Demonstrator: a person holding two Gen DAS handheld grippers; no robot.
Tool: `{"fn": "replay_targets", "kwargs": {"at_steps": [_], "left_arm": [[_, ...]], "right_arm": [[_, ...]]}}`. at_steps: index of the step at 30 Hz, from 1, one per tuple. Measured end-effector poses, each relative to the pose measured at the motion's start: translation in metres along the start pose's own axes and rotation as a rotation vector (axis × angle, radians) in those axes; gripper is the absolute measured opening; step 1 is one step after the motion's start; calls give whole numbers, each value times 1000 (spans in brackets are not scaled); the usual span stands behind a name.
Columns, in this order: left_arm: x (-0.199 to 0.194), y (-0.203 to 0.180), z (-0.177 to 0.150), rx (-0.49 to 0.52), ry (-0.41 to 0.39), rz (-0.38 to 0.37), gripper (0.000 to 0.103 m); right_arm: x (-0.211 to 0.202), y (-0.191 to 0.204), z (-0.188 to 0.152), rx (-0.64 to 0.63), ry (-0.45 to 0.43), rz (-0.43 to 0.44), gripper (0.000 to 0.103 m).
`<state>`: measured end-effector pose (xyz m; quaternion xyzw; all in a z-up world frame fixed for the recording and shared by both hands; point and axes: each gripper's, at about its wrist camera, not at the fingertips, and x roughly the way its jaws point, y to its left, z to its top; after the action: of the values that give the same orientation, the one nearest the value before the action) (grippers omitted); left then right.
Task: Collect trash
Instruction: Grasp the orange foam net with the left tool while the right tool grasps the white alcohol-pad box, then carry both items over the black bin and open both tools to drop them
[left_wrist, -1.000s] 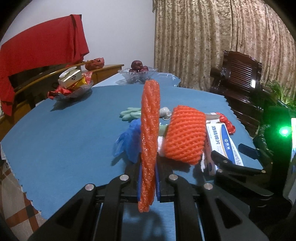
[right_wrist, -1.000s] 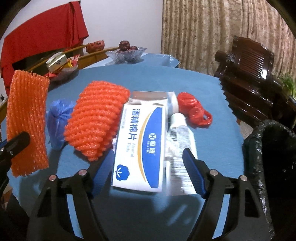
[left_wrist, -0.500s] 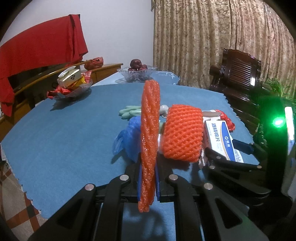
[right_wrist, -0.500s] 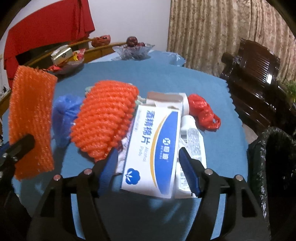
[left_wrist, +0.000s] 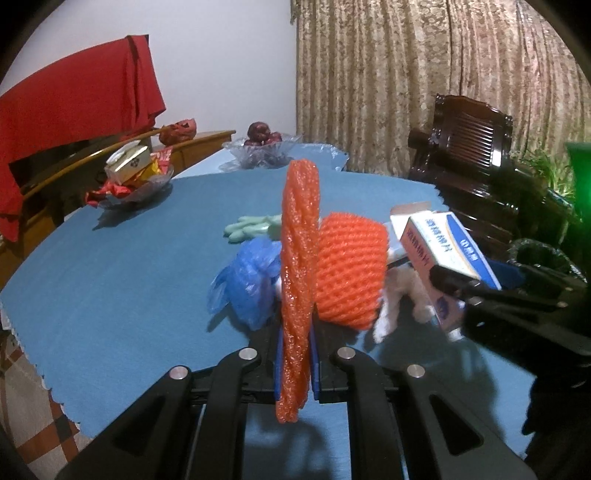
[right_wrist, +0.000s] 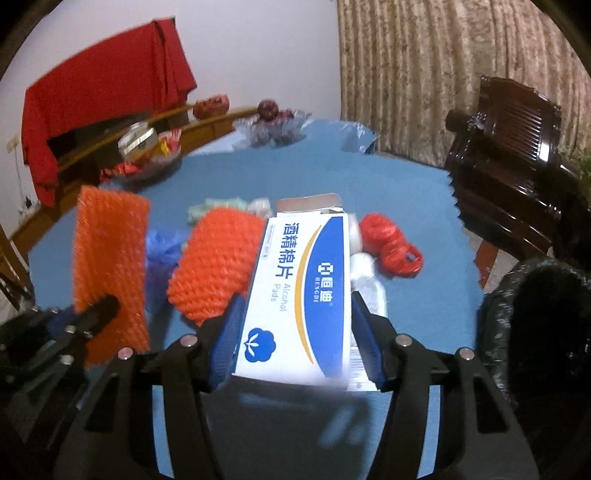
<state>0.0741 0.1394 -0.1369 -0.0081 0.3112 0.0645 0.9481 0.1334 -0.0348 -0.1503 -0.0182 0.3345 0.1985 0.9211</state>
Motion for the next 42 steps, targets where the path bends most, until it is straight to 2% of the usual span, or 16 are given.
{"fn": "replay_targets", "kwargs": {"at_steps": [4, 7, 15, 21, 24, 29, 31, 32, 33, 38, 40, 42], "left_arm": [[-12, -18, 11, 13, -27, -46, 11], [-20, -38, 21, 30, -46, -102, 11], [-23, -121, 42, 101, -67, -300, 11], [-18, -201, 48, 181, -51, -460, 11], [-12, -231, 48, 207, -35, -512, 11], [-4, -277, 44, 249, 2, -598, 13], [-2, -285, 42, 257, 12, -619, 26], [-2, -288, 41, 259, 16, -621, 41], [-2, -289, 41, 254, 16, -625, 50], [-4, -281, 47, 245, 1, -624, 73], [-8, -272, 48, 244, -16, -610, 79], [-13, -256, 48, 245, -45, -573, 89]], "right_arm": [[-33, -22, 8, 52, -49, 15, 55], [-59, -41, 10, 85, -86, -7, 55], [-121, -127, -5, 182, -137, -196, 56], [-144, -193, -33, 251, -114, -357, 56], [-149, -220, -52, 275, -87, -419, 56], [-142, -246, -73, 305, -33, -476, 58], [-142, -254, -82, 314, -20, -504, 60], [-142, -257, -85, 315, -17, -519, 66], [-145, -259, -89, 315, -20, -532, 69], [-152, -265, -95, 323, -42, -559, 91], [-153, -265, -93, 332, -53, -548, 94], [-154, -262, -90, 353, -63, -529, 98]]}}
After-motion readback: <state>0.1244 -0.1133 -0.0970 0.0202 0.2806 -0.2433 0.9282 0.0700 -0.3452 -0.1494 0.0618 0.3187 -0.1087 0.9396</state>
